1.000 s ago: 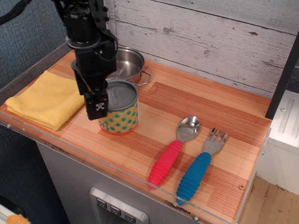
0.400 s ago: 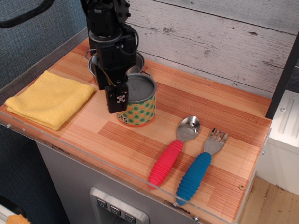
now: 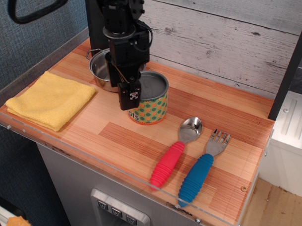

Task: Move the can behind the red spoon

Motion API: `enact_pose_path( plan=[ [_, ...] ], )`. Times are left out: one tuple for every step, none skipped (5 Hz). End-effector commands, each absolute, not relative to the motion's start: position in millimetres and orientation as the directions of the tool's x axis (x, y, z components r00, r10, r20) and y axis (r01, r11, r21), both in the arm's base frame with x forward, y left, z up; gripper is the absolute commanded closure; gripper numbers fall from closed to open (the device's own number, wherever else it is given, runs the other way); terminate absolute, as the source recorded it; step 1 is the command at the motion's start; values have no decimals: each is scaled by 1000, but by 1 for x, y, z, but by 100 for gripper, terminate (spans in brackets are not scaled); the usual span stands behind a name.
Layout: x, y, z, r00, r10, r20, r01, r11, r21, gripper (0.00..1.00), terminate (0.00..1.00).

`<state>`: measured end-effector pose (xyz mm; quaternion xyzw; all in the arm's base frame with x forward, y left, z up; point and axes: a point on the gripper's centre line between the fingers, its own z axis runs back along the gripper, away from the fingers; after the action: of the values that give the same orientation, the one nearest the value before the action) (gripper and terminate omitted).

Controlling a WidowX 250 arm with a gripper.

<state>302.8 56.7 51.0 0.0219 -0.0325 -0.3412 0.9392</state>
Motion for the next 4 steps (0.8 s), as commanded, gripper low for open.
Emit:
enact_pose_path(
  plan=[
    [321,55,63,750,-657,76,651,754,84,0,0],
    [326,49,63,748,-658,92,654,753,69,0,0],
    [334,39,68,745,-660,100,655,751,82,0,0],
    [340,32,70,731,-671,123,667,741,77,0,0]
  ],
)
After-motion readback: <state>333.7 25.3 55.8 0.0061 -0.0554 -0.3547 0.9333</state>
